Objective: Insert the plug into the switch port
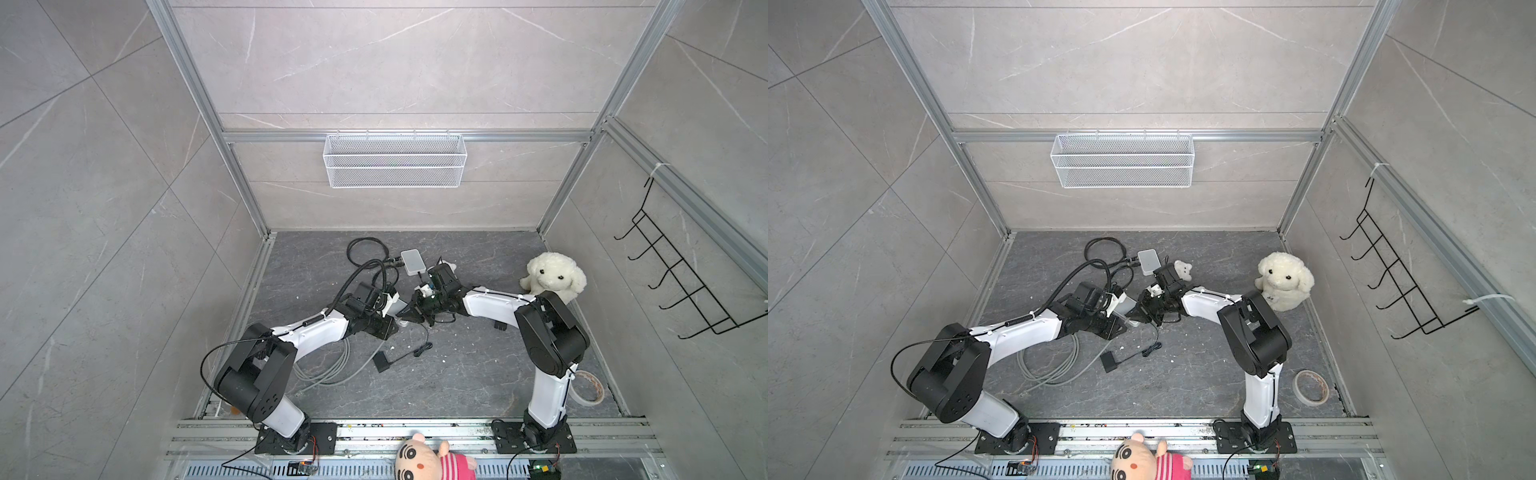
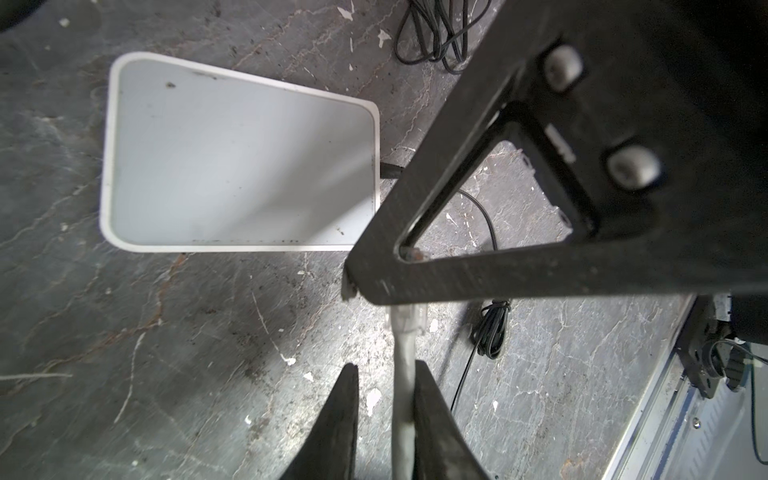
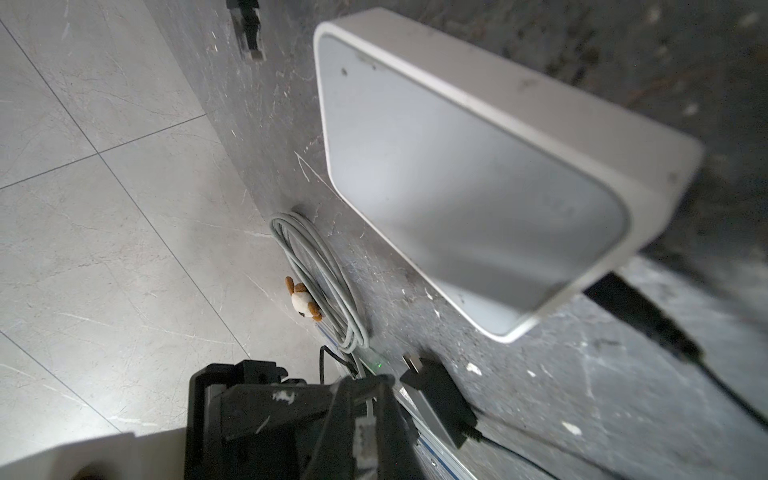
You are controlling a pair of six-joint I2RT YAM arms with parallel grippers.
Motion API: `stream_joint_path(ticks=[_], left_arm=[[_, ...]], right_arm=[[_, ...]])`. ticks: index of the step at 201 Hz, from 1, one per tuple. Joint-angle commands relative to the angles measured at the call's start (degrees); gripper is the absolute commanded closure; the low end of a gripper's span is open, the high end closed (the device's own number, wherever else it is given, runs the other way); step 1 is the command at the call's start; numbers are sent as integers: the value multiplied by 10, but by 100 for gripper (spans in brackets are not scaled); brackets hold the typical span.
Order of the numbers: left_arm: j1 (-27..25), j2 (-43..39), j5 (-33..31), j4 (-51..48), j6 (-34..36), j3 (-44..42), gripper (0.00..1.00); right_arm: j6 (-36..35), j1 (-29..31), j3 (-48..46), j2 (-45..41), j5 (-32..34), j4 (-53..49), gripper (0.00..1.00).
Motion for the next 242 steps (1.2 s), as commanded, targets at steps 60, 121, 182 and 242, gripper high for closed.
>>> stream_joint_path(ticks=[60,121,182,242], left_arm=[[17,-17,11,51,-27,-7,82],[31,-19,16,89,-50,-20,82],[38,-19,40,102,-53,-26,99],[44,-11,94,22,11,-6,100]], right_arm=[[14,7,12,2,4,-2,97],[16,7,15,2,1,-2,97],[15,9,15,5,-2,-1,97],[-63,-5,38,-18,27,-57,70]])
